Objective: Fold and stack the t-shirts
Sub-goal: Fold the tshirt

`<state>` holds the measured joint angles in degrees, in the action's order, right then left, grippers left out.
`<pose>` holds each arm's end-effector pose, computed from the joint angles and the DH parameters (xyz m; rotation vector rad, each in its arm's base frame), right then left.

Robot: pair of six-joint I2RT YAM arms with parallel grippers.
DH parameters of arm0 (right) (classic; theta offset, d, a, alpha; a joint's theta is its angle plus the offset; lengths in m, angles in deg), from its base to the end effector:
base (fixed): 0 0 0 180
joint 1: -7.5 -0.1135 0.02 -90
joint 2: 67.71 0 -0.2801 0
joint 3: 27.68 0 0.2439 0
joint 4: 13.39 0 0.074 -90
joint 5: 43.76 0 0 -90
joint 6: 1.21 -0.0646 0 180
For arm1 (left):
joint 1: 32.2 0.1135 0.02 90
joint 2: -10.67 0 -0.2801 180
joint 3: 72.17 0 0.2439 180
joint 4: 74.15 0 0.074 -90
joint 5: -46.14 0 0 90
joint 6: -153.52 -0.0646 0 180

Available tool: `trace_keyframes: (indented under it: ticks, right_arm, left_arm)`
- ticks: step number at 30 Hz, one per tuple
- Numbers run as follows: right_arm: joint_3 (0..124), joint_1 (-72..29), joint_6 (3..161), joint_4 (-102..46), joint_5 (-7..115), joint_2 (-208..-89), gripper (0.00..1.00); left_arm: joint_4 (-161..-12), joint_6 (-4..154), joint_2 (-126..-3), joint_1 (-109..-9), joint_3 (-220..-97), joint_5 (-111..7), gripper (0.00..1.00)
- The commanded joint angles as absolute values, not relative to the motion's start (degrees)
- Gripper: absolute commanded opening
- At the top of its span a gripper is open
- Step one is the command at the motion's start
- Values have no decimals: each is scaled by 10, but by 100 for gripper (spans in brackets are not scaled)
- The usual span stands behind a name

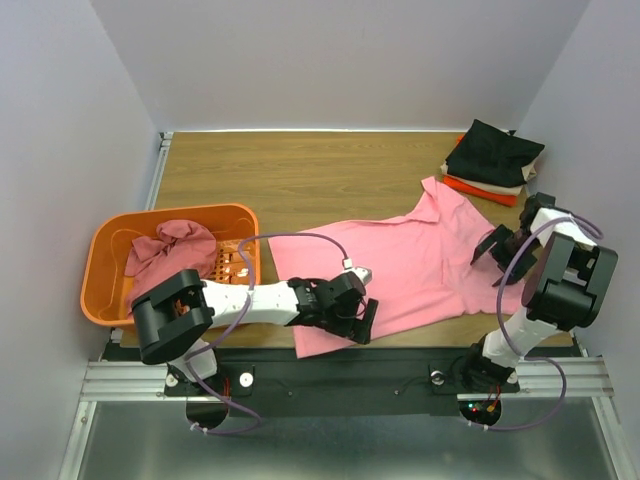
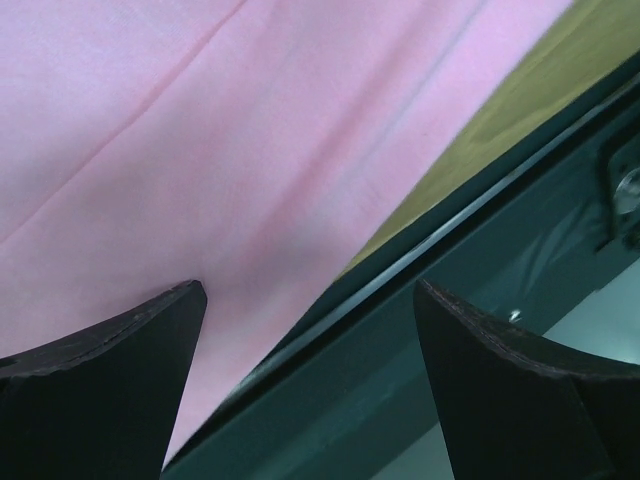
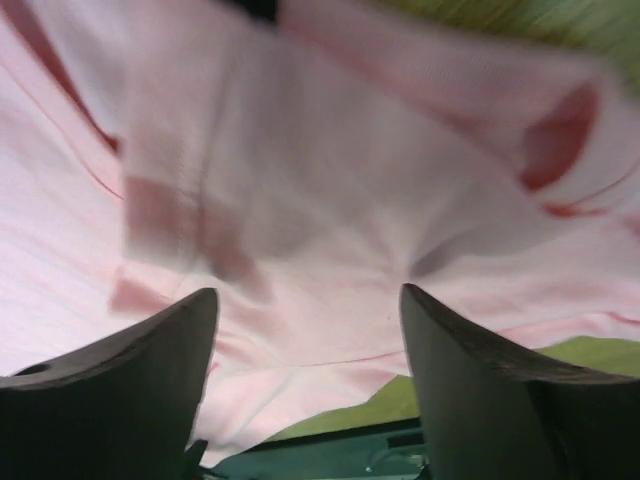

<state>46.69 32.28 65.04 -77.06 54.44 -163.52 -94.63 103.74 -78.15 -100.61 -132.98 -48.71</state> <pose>0.2646 -0.1120 0.1656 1.2439 2.7820 0.2173 0.1131 -0.3007 0.1754 0.6861 2.5581 -0.8805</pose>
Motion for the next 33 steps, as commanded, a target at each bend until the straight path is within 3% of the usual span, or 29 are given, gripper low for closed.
trace_keyframes:
  ticks: [1,7,15,23,33]
  right_arm:
    - [553,322,657,-808,562,-1609,84]
    - [649,299,652,-805,567,-1639,85]
    - [698,255,687,-759,569,-1709,84]
    - [630,216,688,-699,609,-1731,83]
    - [592,221,695,-692,489,-1777,84]
  left_arm:
    - [-1152,1042,-768,-1001,-1378,-448,98]
    - [-1238,996,-804,-944,-1548,-403,98]
    - [-1231,946,-900,-858,-1644,-410,98]
    - [-1200,939,-971,-847,-1671,-431,98]
    - [-1143,970,-985,-849,-1611,-471,98]
